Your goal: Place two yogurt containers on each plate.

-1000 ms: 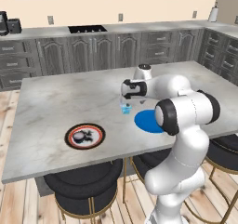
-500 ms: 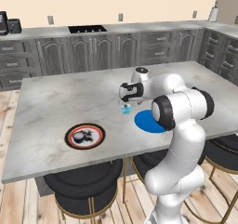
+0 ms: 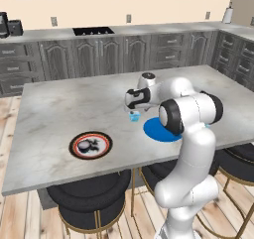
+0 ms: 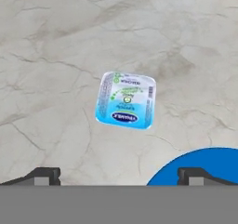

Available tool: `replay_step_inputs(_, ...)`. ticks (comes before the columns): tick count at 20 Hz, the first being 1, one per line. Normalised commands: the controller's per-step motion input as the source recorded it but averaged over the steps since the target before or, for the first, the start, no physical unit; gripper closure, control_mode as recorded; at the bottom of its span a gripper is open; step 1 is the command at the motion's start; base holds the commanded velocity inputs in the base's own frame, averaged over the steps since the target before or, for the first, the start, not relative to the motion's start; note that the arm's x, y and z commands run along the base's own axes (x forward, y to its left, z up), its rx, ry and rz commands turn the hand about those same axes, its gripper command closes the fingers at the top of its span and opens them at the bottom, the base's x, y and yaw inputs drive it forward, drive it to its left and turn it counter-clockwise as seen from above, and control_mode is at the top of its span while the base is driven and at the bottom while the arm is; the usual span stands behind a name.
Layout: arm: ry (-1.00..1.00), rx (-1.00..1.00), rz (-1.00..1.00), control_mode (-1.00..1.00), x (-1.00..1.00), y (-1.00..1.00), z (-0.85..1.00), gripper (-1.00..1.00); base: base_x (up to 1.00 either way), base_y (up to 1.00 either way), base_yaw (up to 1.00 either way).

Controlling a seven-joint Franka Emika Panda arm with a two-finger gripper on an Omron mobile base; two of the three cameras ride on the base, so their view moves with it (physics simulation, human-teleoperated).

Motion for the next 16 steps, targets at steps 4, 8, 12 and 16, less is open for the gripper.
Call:
replay_step_inputs(4,0.0,0.0,0.0,-1.0,0.24,0.0,-0.13,-1.0,0.0,0.0,0.0)
replay_step_inputs(8,0.0,0.0,0.0,-1.0,0.27,0.0,-0.2,-1.0,0.0,0.0,0.0)
replay_step_inputs(12,0.0,0.0,0.0,-1.0,0.23,0.0,-0.2,-1.0,0.0,0.0,0.0)
replay_step_inputs(16,0.0,0.0,0.0,-1.0,0.11,0.0,-0.13,-1.0,0.0,0.0,0.0)
